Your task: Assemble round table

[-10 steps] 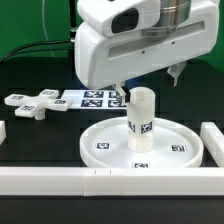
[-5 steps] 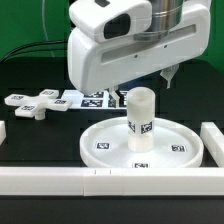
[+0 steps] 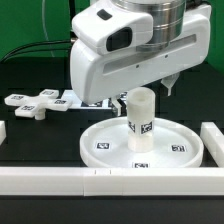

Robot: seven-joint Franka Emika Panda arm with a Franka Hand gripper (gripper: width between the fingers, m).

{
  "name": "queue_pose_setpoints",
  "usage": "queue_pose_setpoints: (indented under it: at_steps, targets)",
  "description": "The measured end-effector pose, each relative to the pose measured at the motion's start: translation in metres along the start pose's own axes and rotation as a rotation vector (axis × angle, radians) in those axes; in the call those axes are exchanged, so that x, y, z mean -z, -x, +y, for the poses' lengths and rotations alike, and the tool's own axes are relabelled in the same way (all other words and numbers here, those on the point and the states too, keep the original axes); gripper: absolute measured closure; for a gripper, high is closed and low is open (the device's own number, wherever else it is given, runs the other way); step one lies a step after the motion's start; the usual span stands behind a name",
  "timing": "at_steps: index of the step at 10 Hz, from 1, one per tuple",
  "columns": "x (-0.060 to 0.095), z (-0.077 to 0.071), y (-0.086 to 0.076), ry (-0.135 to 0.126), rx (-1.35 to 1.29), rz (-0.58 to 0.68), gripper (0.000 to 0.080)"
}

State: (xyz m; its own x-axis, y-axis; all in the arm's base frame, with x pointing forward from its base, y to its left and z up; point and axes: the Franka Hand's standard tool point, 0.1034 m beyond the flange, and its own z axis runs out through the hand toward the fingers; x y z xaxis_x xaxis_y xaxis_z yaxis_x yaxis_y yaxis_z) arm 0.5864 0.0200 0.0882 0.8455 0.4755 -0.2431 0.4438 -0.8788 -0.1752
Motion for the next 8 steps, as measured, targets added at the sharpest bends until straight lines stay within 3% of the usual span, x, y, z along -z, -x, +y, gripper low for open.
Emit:
queue_pose_setpoints:
  at_steps: [1,2,3,6,8]
  targets:
    - [0.0000,-0.0003,-0.0002,0.000,0.006,0.000,0.0267]
    - [0.0001,-0.0007,-0.0005,0.001,0.017,0.000,0.0267]
    - [0.0001,-0.0008,-0.0005,0.001,0.017,0.000,0.0396]
    - [0.0002,-0.0010,-0.0006,0.000,0.007,0.000,0.0393]
    - [0.0042,-0.0011,0.0052,-0.019,-0.104,0.052,0.0393]
